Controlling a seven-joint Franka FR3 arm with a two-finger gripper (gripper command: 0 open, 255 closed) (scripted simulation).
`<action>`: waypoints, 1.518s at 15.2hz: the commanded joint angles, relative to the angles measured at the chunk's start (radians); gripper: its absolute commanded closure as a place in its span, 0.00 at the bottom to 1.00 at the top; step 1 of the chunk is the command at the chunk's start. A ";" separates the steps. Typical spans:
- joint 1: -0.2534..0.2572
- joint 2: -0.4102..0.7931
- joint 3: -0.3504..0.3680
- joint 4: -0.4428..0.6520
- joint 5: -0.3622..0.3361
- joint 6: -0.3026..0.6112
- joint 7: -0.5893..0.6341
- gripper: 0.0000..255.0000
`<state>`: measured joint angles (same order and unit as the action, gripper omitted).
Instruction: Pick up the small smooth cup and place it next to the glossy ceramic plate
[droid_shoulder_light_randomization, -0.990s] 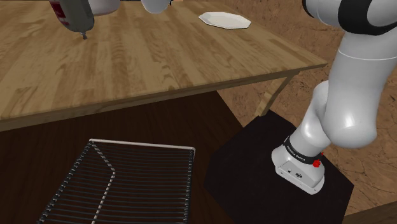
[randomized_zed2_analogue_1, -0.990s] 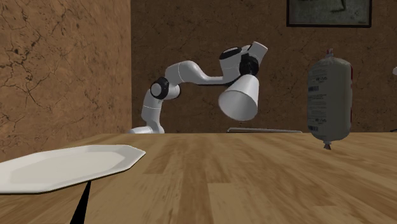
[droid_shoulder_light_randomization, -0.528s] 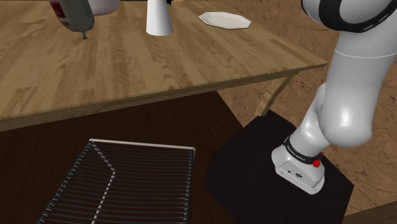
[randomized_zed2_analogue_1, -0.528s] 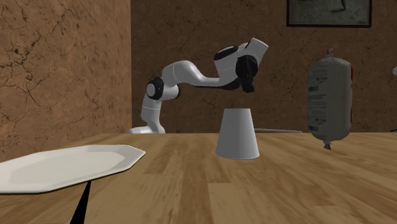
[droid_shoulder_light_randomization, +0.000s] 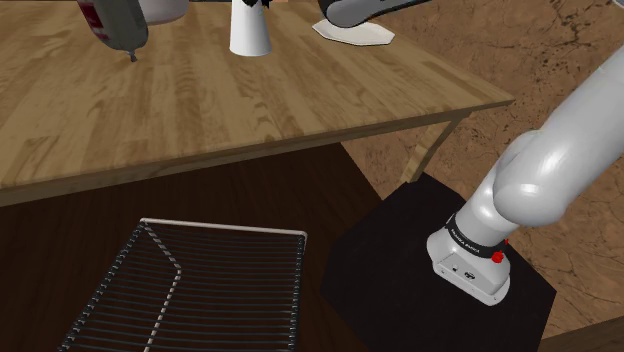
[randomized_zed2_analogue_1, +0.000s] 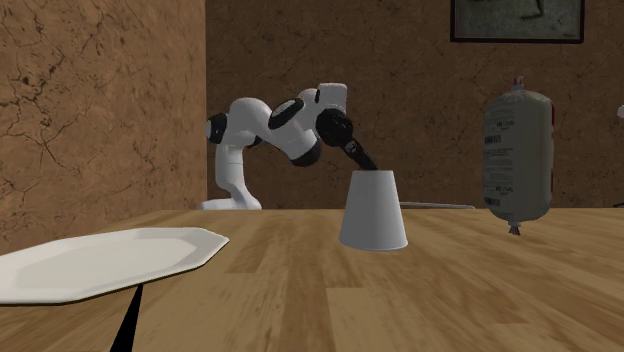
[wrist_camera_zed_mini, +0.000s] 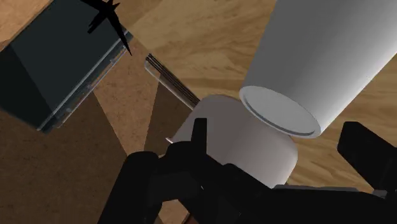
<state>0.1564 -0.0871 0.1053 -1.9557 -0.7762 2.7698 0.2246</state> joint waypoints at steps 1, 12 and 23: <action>-0.092 -0.031 -0.059 -0.243 0.082 0.613 0.045 0.00; -0.072 0.154 -0.103 -0.182 0.158 0.880 0.024 0.00; -0.071 0.154 -0.103 -0.183 0.158 0.880 0.024 1.00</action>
<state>0.0847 0.0664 0.0017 -2.1379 -0.6180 3.6502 0.2486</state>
